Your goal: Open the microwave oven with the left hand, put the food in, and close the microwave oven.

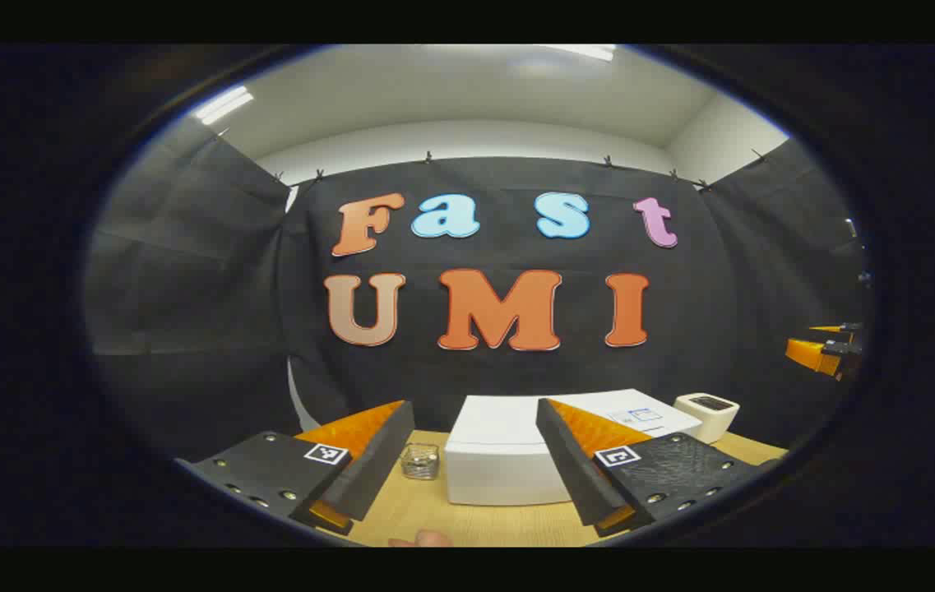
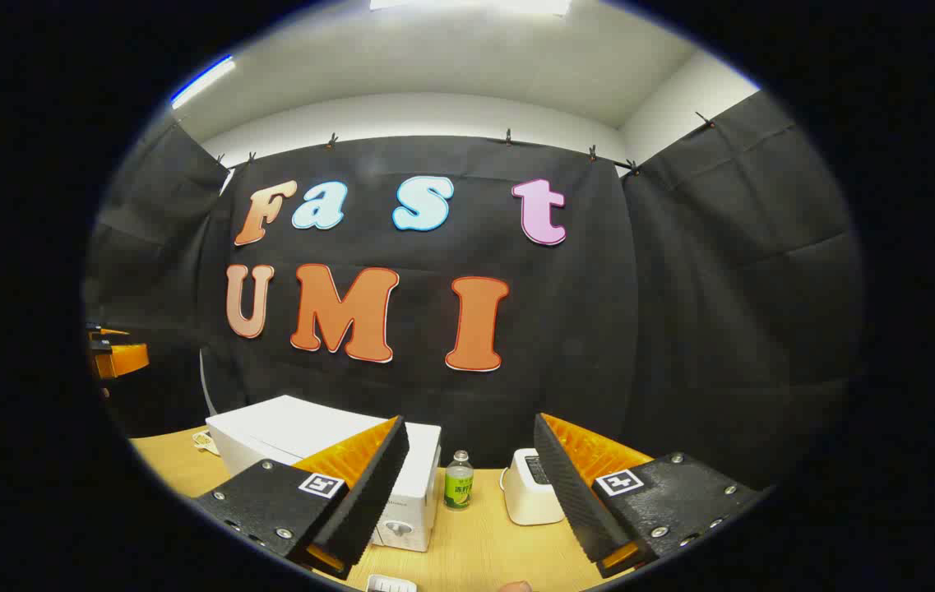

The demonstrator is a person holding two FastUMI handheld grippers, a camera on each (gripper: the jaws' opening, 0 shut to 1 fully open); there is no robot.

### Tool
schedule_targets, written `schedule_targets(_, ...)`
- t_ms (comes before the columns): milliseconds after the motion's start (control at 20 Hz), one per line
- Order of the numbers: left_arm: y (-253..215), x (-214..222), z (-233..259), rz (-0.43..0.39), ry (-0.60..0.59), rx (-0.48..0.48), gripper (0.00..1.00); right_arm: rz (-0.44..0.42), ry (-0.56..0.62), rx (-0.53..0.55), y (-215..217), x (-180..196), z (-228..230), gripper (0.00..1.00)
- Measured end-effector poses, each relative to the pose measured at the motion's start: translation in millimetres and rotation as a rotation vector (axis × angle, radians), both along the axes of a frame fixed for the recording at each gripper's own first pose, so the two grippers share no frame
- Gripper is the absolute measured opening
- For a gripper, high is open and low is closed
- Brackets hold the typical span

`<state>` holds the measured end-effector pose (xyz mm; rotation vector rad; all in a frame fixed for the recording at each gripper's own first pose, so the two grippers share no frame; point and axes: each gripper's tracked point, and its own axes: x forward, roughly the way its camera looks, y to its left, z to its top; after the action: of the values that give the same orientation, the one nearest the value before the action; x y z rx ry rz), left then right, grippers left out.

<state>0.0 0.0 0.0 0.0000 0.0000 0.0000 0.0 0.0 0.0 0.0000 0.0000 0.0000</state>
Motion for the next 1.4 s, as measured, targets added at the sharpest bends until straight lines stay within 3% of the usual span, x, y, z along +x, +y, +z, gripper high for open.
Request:
schedule_targets(550, -35.3, 3.4, 8.1, -0.054, -0.018, 0.021, 0.92, -0.023, 0.019, 0.032, -21.8, -2.1, -3.6, 0.95)
schedule_targets(700, -42.3, 2.7, 5.6, -0.08, -0.008, 0.003, 0.96, -0.022, 0.024, 0.034, -23.2, -1.5, -5.6, 0.95)
schedule_targets(900, -49.7, 4.3, -1.0, -0.07, -0.008, 0.01, 0.92, -0.015, 0.032, 0.036, -24.0, -4.7, -7.6, 0.95)
schedule_targets(1400, -131.4, 10.2, -55.6, -0.172, -0.003, -0.037, 0.96, -0.015, 0.05, 0.025, -27.7, -10.7, -19.3, 0.95)
